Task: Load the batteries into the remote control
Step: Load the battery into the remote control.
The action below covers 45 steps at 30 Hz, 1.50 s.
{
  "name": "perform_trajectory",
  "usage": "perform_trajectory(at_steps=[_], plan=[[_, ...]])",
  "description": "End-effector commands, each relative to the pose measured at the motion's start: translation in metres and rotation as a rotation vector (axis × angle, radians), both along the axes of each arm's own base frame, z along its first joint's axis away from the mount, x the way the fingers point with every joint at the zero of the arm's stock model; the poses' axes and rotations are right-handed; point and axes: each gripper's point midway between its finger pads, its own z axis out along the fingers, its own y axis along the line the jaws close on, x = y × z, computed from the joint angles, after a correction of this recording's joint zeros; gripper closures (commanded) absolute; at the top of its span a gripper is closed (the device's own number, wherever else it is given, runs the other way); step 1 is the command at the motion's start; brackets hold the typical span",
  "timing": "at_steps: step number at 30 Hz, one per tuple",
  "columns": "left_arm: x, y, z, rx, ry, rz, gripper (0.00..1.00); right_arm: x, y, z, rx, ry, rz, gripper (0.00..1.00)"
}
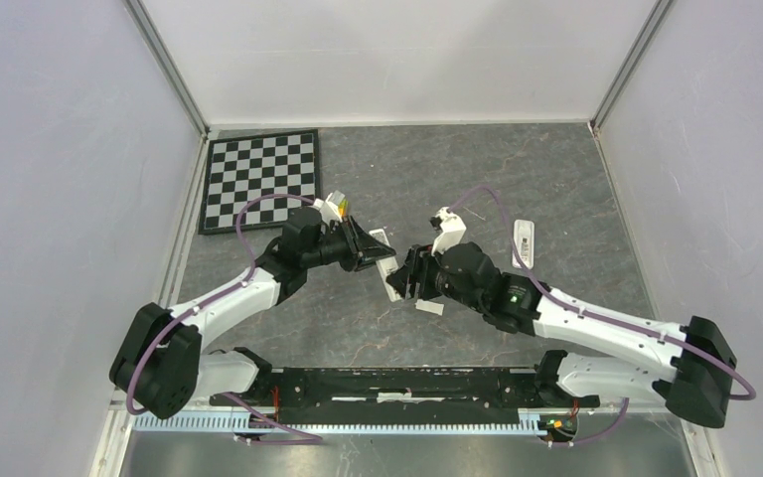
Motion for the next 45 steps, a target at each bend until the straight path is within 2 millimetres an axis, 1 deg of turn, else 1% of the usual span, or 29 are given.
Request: perform_trajectory(at_steps=[1,4,6,11,13,16,24,28,31,34,41,45], plan=[[0.006,-0.006,0.055,-0.144,-0.067,-0.002,0.98,0.0,0.005,0.046,0.285,-0.013,-0.042,0.29],[0.007,-0.006,0.064,-0.198,-0.047,0.021,0.98,-0.005,0.0,0.05,0.403,0.029,-0.078,0.22],[0.009,-0.006,0.074,-0.24,-0.06,0.033,0.98,-0.006,-0.003,0.05,0.462,0.064,-0.102,0.21],[0.015,-0.003,0.091,-0.283,-0.1,0.071,0.98,-0.007,-0.007,0.053,0.538,0.106,-0.136,0.21],[0.015,-0.002,0.096,-0.294,-0.114,0.078,0.98,-0.008,-0.008,0.057,0.593,0.113,-0.14,0.23],[0.015,0.0,0.099,-0.305,-0.123,0.089,0.98,-0.007,-0.009,0.062,0.658,0.12,-0.147,0.25],[0.012,0.004,0.103,-0.348,-0.132,0.108,0.98,-0.008,-0.012,0.077,0.827,0.129,-0.149,0.25],[0.011,0.005,0.102,-0.363,-0.122,0.115,0.98,-0.006,-0.014,0.086,0.868,0.111,-0.151,0.25],[0.011,0.005,0.1,-0.369,-0.116,0.12,0.98,-0.005,-0.015,0.085,0.871,0.112,-0.162,0.25],[0.01,0.006,0.1,-0.382,-0.111,0.123,0.98,-0.004,-0.016,0.081,0.87,0.126,-0.177,0.29],[0.009,0.006,0.1,-0.396,-0.107,0.119,0.98,-0.002,-0.013,0.075,0.874,0.154,-0.183,0.46],[0.008,0.005,0.099,-0.397,-0.105,0.108,0.98,-0.001,-0.009,0.076,0.875,0.159,-0.179,0.54]])
